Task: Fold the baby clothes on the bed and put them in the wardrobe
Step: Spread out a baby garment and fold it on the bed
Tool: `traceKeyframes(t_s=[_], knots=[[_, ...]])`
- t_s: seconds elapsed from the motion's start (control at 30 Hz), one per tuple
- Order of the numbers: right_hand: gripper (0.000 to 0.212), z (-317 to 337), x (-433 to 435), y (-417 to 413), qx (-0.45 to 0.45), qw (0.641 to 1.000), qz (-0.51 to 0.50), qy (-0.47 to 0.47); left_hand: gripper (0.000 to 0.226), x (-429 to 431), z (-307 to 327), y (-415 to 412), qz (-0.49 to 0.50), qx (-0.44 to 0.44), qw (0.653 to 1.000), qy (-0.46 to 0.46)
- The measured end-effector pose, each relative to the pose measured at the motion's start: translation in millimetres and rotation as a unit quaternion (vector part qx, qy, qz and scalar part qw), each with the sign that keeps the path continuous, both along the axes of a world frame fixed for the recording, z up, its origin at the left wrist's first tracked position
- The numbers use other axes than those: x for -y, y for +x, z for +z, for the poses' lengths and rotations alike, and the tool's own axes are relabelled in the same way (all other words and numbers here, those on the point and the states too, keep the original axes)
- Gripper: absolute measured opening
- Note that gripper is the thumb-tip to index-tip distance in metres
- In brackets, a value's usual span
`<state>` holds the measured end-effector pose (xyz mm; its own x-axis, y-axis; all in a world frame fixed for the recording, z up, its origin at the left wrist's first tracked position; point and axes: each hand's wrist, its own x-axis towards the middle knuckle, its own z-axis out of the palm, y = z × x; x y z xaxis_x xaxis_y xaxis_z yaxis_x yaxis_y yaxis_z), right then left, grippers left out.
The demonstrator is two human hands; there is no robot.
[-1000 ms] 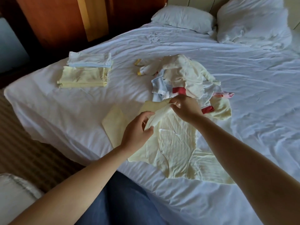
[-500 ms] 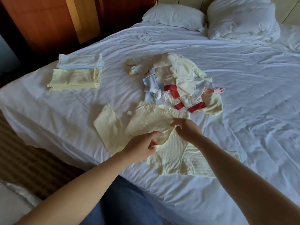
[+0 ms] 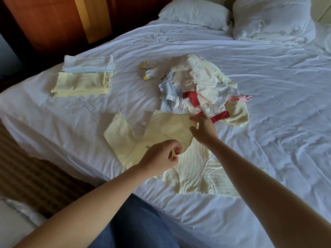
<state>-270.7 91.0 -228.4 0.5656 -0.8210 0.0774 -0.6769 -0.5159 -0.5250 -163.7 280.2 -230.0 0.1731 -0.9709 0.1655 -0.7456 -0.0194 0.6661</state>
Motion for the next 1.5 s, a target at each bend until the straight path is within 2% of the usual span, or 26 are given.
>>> traceKeyframes(t_s=[0.13, 0.3, 0.4, 0.5, 0.63, 0.7, 0.77, 0.83, 0.93, 1.03, 1.1, 1.17, 1.23, 1.3, 1.4, 1.5], knots=[[0.047, -1, 3, -4, -0.001, 1.0, -0.021, -0.017, 0.019, 6, -2, -6, -0.01, -0.004, 1.0, 0.003], [0.058, -11, 5, -13, -0.121, 0.992, 0.024, 0.037, 0.021, 6, -9, -9, -0.065, 0.007, 0.995, 0.082], [0.051, -13, -4, -20, -0.067, 0.997, 0.023, 0.02, 0.012, 5, -11, -6, -0.024, -0.005, 0.999, 0.046], [0.046, -10, -23, -26, -0.038, 0.998, 0.044, -0.026, 0.012, 3, -19, 1, 0.02, 0.096, 0.995, -0.029], [0.048, -17, -62, -33, -0.059, 0.992, 0.106, -0.046, 0.025, -11, -34, 15, 0.039, 0.195, 0.979, -0.042], [0.053, -26, -77, -33, -0.09, 0.988, 0.119, -0.039, 0.038, -18, -43, 21, 0.05, 0.239, 0.97, 0.003], [0.062, -36, -89, -34, -0.136, 0.982, 0.123, -0.035, 0.067, -27, -47, 25, 0.06, 0.259, 0.959, 0.101], [0.072, -46, -102, -37, -0.177, 0.976, 0.117, -0.05, 0.083, -34, -51, 28, 0.077, 0.252, 0.946, 0.188], [0.083, -53, -111, -41, -0.199, 0.972, 0.107, -0.07, 0.082, -41, -59, 26, 0.087, 0.267, 0.934, 0.221], [0.087, -49, -111, -40, -0.2, 0.972, 0.108, -0.052, 0.083, -41, -60, 27, 0.083, 0.262, 0.935, 0.225], [0.08, -44, -110, -40, -0.197, 0.973, 0.106, -0.046, 0.087, -44, -55, 30, 0.06, 0.251, 0.944, 0.206], [0.07, -40, -109, -39, -0.175, 0.978, 0.099, -0.046, 0.083, -51, -44, 36, 0.047, 0.207, 0.968, 0.135], [0.063, -32, -107, -33, -0.131, 0.984, 0.104, -0.056, 0.059, -62, -35, 45, 0.057, 0.18, 0.981, 0.04], [0.056, -21, -107, -18, -0.094, 0.985, 0.135, -0.058, 0.039, -71, -34, 58, 0.081, 0.198, 0.976, -0.04], [0.049, -2, -107, 18, -0.058, 0.977, 0.198, -0.05, 0.037, -83, -39, 79, 0.112, 0.203, 0.971, -0.063], [0.045, 17, -111, 65, -0.049, 0.966, 0.245, -0.064, 0.035, -94, -53, 97, 0.101, 0.19, 0.975, -0.056]])
